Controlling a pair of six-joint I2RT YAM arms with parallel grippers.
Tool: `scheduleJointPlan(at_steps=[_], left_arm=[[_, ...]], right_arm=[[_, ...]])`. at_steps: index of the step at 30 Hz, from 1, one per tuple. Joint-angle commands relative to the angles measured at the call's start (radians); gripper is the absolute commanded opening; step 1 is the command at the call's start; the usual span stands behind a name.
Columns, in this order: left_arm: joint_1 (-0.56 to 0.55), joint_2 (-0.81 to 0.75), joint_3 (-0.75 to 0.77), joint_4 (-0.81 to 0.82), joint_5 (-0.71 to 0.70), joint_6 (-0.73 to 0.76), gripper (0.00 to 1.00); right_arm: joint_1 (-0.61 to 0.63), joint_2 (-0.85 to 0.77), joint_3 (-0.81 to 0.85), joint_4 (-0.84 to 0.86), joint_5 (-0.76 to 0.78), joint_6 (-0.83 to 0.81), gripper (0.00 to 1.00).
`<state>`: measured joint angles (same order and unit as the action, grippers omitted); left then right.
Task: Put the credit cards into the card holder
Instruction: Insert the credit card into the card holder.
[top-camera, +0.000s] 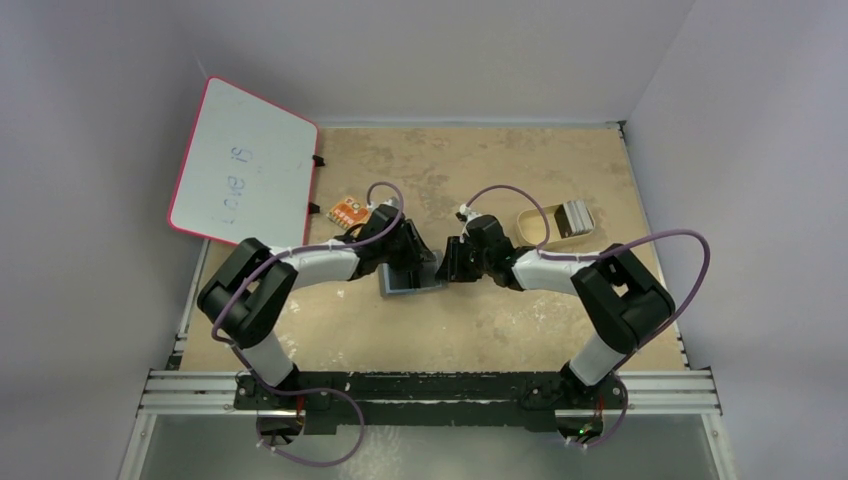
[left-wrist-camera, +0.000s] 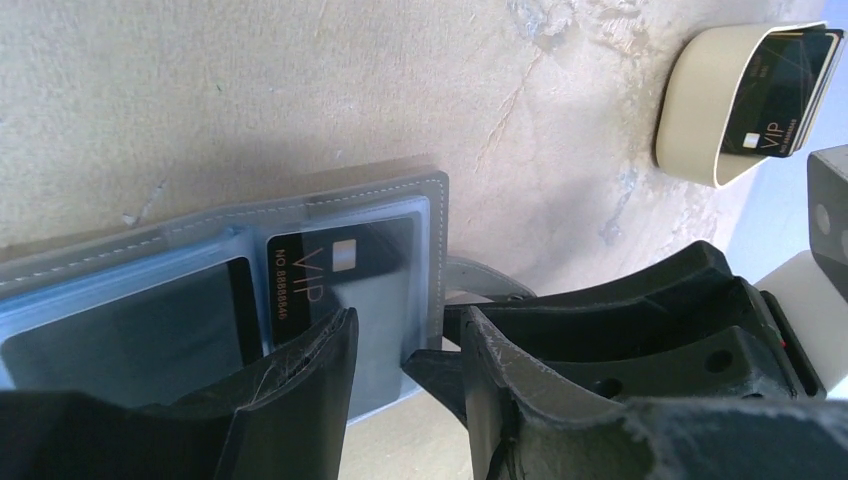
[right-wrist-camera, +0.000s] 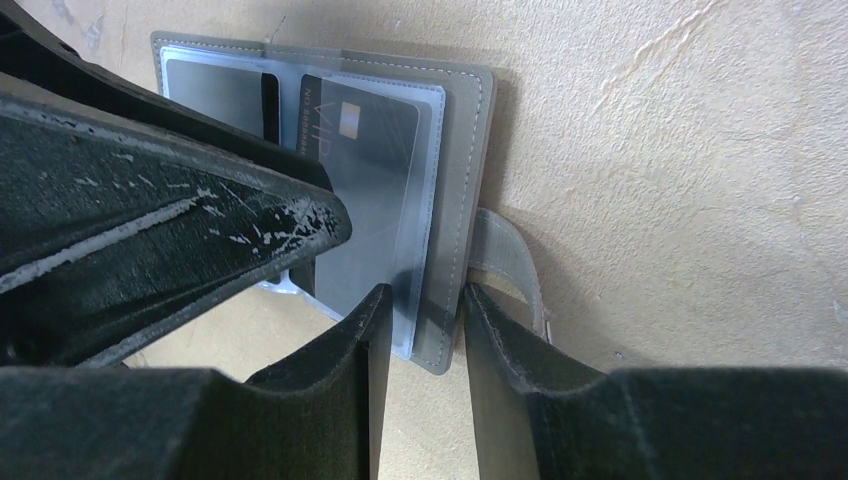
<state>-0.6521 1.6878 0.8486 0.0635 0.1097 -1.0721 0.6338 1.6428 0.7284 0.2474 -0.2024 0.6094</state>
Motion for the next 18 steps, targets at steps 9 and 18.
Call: scheduleJointPlan(at_steps=[9, 18], left_arm=[[-0.013, -0.072, 0.074, -0.160, -0.109, 0.057, 0.42], [-0.013, -0.015, 0.085, -0.184, -0.130, 0.066, 0.43]], right_arm=[[0.000, -0.047, -0.014, -0.020, -0.003, -0.010, 0.35], [0.000, -0.031, -0.014, 0.004, 0.006, -0.009, 0.35]])
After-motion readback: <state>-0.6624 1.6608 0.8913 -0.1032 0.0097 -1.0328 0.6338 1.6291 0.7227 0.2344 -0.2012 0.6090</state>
